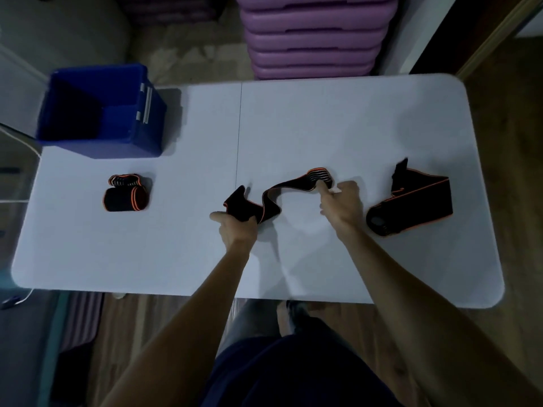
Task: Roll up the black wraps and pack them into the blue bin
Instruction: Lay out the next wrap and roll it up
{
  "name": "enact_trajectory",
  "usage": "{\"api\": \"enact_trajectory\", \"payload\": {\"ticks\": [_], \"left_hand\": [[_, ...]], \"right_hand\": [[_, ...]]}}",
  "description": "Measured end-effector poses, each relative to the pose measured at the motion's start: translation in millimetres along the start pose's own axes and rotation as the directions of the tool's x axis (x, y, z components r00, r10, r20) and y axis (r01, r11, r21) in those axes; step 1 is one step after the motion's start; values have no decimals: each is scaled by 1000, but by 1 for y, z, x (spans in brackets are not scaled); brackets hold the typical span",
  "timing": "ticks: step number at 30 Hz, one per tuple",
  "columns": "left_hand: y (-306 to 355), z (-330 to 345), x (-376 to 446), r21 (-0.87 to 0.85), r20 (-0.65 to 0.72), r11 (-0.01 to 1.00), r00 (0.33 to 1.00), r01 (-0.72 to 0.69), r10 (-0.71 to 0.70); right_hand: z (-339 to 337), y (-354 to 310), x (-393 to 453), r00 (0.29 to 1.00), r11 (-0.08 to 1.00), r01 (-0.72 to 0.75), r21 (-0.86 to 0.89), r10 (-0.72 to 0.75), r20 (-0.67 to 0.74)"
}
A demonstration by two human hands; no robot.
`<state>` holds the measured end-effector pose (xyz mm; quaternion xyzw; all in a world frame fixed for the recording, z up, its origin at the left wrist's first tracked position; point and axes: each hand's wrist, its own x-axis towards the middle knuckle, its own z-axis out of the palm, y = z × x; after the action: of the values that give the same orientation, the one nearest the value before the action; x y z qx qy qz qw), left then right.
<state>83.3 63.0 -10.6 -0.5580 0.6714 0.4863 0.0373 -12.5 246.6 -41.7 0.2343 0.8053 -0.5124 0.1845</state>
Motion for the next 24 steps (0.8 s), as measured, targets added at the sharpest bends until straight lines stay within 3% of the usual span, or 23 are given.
{"api": "enact_trajectory", "payload": {"ticks": [3,5,8,12,18,24], "left_hand": [[-5,3,-9,298,-119,941,971,-164,206],[-8,1,-9,565,-108,777,909,-278,403],[-6,0,-3,758,125,488,831,-433,543],[-6,6,7,731,398,304,744,-611,538],[1,11,17,649,458,298,672,-700,582],[18,10,34,652,408,408,750,-639,521]], "right_hand": [[2,-19,-22,991,991,-115,69,110,75],[6,-25,-32,955,979,-204,20,195,225],[15,-31,-44,918,984,-141,-104,170,358],[43,-36,-55,926,992,68,-104,-24,377],[62,-49,-35,971,1000,24,2,-24,238],[57,-90,3,943,970,243,-13,-233,236]]}}
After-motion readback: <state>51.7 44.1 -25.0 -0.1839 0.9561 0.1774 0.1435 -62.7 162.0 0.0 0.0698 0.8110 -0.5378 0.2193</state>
